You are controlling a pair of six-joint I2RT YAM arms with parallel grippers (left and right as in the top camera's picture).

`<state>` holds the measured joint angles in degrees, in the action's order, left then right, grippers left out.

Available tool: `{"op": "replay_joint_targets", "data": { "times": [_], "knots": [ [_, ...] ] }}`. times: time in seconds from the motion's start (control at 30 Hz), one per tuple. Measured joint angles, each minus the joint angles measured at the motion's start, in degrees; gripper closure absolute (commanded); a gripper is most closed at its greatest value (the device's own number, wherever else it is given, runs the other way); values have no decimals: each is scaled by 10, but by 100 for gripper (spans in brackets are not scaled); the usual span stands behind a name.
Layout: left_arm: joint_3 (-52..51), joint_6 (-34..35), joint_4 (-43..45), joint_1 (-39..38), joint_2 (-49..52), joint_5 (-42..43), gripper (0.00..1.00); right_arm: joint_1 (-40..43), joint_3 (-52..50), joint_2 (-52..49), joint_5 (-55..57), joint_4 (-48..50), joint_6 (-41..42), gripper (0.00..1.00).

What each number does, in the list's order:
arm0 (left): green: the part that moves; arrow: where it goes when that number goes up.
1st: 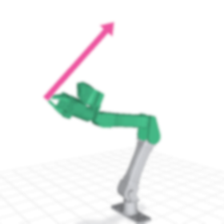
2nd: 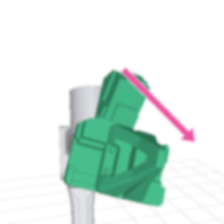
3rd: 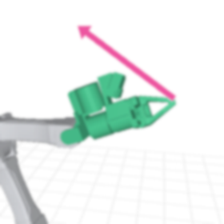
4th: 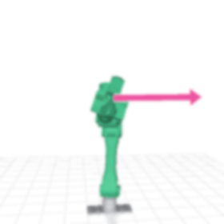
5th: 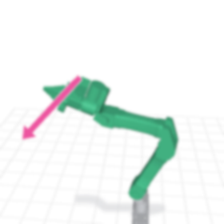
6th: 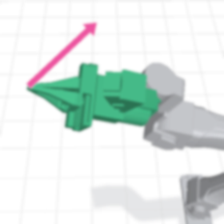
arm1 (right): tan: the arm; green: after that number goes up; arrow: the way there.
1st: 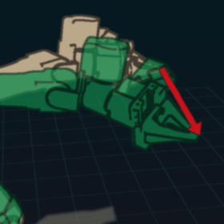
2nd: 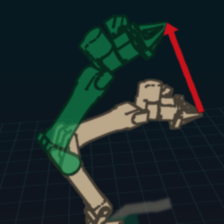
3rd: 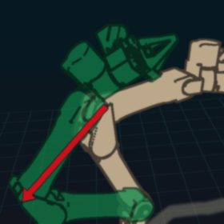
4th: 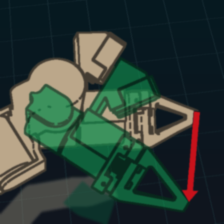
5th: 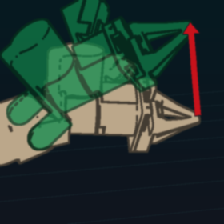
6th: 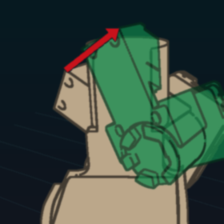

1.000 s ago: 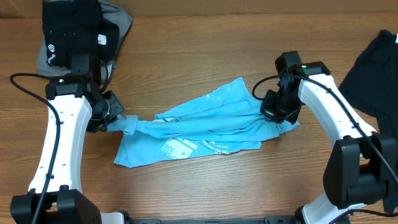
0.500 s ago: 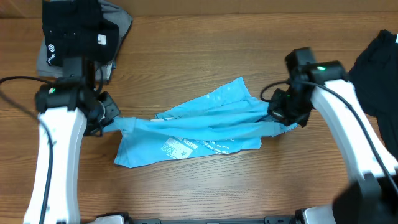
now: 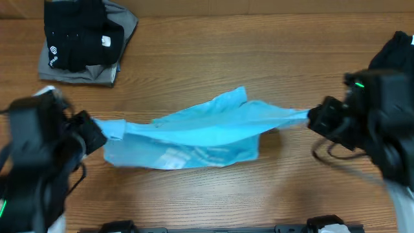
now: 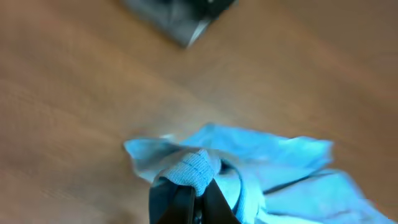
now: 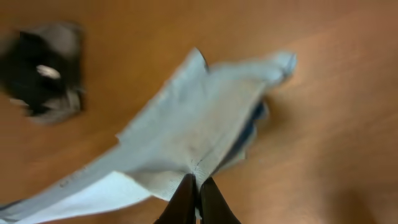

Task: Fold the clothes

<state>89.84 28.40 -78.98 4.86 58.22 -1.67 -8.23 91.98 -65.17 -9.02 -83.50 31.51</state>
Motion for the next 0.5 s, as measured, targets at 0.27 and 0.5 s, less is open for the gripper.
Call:
{"op": "replay_joint_targets", "data": {
  "times": [0.27, 0.5],
  "knots": [
    [272, -18, -68, 0, -69, 58, 96, 0, 200, 81, 9, -26, 2, 96],
    [375, -19, -47, 0, -73, 77, 96, 0, 303, 83, 70, -9, 2, 96]
  ]
}}
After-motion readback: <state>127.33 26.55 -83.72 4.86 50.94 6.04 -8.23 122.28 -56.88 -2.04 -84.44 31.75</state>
